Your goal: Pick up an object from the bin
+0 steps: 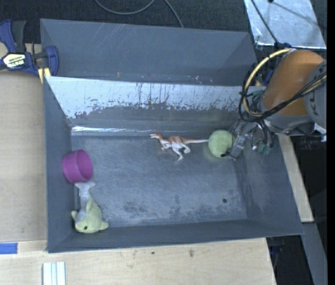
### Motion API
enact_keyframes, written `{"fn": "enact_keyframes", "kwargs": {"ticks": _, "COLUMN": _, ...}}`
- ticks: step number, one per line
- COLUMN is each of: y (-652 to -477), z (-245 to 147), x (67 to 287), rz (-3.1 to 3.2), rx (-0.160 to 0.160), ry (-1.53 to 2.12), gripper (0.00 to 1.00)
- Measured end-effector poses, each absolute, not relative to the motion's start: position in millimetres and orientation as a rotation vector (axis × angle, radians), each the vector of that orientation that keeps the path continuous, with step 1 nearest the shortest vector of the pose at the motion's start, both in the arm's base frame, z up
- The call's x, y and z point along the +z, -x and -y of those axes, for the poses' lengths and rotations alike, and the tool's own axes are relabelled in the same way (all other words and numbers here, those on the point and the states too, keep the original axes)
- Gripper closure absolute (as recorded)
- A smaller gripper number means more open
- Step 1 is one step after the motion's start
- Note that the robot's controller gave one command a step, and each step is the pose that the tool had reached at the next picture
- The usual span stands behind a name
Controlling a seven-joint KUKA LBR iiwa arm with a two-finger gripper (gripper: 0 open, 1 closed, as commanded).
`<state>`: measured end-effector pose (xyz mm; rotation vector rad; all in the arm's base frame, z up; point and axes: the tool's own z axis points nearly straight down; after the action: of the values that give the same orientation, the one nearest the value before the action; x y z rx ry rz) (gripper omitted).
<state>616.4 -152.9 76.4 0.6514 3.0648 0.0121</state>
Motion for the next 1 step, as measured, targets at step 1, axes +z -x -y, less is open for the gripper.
{"fn": "enact_keyframes", "kwargs": {"ticks": 1, "y": -615.0, "z": 152.9, "x": 80.5, "rz": -3.065, "rx": 0.010, "ry": -0.653, "gripper": 1.00}}
